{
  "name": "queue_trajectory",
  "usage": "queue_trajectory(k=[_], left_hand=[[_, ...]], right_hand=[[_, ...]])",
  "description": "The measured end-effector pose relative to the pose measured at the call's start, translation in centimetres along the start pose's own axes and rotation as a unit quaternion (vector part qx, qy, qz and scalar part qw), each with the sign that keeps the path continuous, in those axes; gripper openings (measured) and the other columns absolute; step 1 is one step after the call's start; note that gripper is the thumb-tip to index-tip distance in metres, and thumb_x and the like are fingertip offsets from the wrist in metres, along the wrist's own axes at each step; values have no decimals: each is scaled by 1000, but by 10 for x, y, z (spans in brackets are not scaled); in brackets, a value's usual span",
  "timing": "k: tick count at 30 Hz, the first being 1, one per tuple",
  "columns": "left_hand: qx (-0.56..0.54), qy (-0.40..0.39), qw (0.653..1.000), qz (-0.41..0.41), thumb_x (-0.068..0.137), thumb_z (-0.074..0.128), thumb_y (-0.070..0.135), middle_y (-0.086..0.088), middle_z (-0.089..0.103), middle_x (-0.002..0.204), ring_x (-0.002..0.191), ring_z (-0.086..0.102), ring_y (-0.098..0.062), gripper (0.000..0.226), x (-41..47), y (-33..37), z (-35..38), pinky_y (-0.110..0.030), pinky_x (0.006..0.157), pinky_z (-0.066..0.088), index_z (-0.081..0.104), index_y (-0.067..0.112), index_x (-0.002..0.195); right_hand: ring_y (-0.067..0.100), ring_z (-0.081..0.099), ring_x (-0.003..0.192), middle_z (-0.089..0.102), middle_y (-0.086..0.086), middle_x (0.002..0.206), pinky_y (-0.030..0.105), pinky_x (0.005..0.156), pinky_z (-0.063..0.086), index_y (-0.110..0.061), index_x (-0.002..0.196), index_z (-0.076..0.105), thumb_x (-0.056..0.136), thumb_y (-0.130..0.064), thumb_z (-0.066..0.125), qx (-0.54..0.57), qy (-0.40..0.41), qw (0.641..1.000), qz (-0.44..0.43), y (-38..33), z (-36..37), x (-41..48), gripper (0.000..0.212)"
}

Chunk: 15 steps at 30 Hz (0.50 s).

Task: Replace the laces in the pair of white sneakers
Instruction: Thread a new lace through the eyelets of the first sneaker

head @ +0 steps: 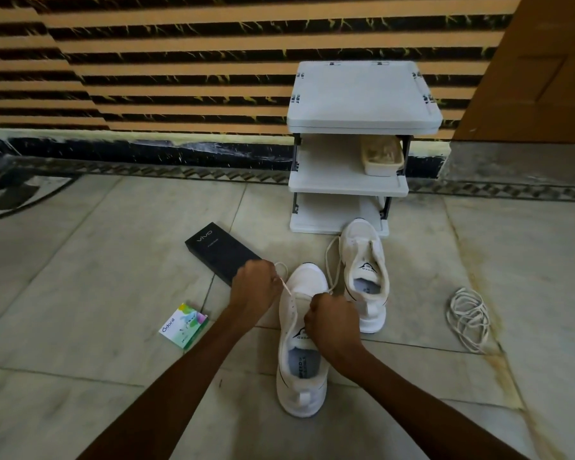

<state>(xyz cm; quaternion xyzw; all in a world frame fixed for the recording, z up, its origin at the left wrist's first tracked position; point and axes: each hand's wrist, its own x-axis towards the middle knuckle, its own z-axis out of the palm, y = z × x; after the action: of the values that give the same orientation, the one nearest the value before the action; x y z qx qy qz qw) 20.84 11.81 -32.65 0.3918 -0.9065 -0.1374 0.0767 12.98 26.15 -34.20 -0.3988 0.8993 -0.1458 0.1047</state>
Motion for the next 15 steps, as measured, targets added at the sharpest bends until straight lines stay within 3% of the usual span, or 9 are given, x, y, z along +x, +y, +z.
queue_trajectory(k=[4,7,8,10,12,13,15], left_hand=[[-93,-41,995,-18,100,51,27,-8,72,84,64,58,-9,30,4,-6,-3,-13,58,40,73,7,91],[-240,-12,970,-34,96,58,16,-2,73,80,68,65,-5,16,4,-8,-13,-13,63,49,74,11,95],[-289,0,957,-37,94,61,11,-1,73,79,68,66,-2,13,4,-7,-17,-14,68,52,72,13,101],[-370,14,928,-51,90,65,6,-4,75,80,72,69,-3,27,3,-3,-25,-17,74,54,63,17,115],[-465,15,882,-81,90,65,4,-9,76,84,78,72,-15,27,7,6,-39,-27,78,56,61,13,116],[-510,10,855,-95,90,65,4,-9,76,85,78,72,-19,21,10,12,-48,-31,79,56,64,9,111],[-570,6,816,-98,90,65,6,-6,76,85,80,72,-20,12,18,24,-72,-34,80,57,69,11,100]], right_hand=[[15,62,72,70,1,80,23,61,39,-17,78,64,85,-32,58,27,-5,1000,-13,8,-8,4,18],[18,65,78,70,3,82,27,70,48,-11,81,68,80,-35,70,107,-79,991,-16,15,-32,15,24],[20,67,81,72,6,84,31,76,52,-7,84,70,81,-25,72,162,-90,983,-14,17,-41,19,18],[27,71,80,73,14,83,44,82,56,0,86,70,84,-2,67,286,-83,955,-4,16,-65,24,4],[33,69,70,69,16,75,54,78,57,-2,78,66,91,4,56,397,-67,915,3,10,-93,28,18],[32,67,65,68,14,71,53,74,57,-3,76,66,94,0,53,411,-45,910,-10,6,-106,31,23],[17,64,60,66,-2,69,37,66,55,-12,82,73,98,-17,56,333,47,939,-73,-3,-135,41,24]])
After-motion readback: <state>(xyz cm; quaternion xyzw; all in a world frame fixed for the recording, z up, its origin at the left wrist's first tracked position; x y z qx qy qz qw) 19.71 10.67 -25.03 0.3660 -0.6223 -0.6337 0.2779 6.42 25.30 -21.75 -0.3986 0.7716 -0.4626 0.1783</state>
